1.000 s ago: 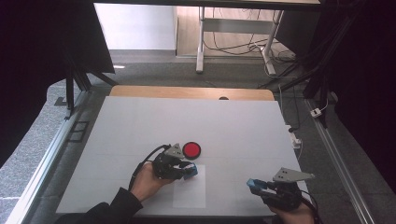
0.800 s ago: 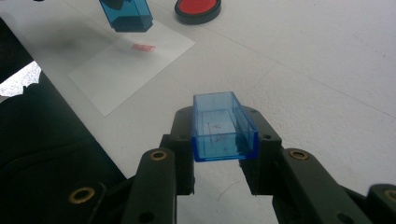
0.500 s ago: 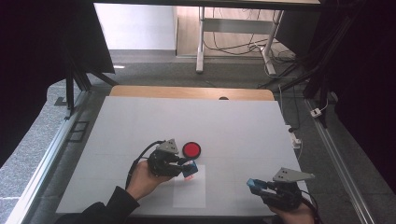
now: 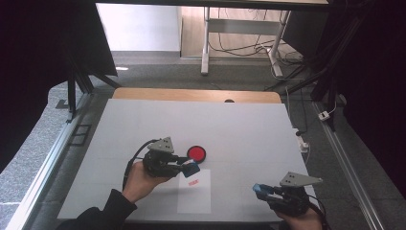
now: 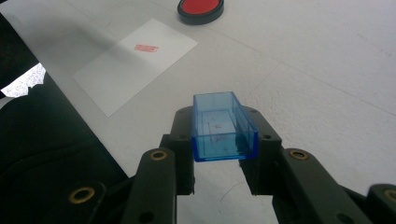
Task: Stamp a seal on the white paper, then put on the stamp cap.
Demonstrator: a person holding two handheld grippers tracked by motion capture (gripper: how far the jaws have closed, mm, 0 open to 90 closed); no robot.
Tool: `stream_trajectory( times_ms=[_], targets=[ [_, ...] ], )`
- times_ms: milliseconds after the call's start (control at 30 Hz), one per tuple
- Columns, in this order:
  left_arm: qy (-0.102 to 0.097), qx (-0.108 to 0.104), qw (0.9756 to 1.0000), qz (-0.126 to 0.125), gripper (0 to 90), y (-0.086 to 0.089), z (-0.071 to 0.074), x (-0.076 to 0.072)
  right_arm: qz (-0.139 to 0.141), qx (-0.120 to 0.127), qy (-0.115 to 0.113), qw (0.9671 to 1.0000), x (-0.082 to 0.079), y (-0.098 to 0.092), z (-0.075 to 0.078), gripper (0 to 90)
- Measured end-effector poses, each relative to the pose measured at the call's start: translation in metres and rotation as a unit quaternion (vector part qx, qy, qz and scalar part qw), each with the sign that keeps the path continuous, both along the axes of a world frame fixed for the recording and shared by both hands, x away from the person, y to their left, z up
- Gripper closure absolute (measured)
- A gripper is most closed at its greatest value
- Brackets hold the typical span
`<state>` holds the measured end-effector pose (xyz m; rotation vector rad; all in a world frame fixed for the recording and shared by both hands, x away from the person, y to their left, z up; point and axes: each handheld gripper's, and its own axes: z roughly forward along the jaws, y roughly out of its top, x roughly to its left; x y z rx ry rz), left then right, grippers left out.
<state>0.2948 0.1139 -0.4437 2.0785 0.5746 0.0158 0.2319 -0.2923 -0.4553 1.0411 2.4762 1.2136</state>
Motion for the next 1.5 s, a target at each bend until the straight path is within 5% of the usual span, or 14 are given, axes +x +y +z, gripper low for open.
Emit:
stream_trajectory(
  times_ms=[333, 633, 867, 1500],
  targets=[
    [-0.014, -0.019, 0.9997, -0.008, 70.1, 0.010, 0.012, -0.002, 0.002, 0.003, 0.004, 1.0000, 0.000, 0.000, 0.000, 68.5],
    [-0.024, -0.021, 0.9992, -0.023, 70.1, 0.013, 0.014, -0.003, 0.018, 0.032, -0.006, 0.9993, 0.001, 0.002, 0.005, 68.6],
    [-0.039, -0.025, 0.9983, -0.035, 70.1, 0.012, 0.018, -0.004, 0.047, 0.053, -0.013, 0.9974, 0.004, 0.011, 0.009, 68.5],
    [-0.045, -0.043, 0.9966, -0.054, 70.2, 0.013, 0.020, -0.005, 0.144, 0.054, -0.008, 0.9881, 0.019, 0.066, 0.009, 68.6]
  ],
)
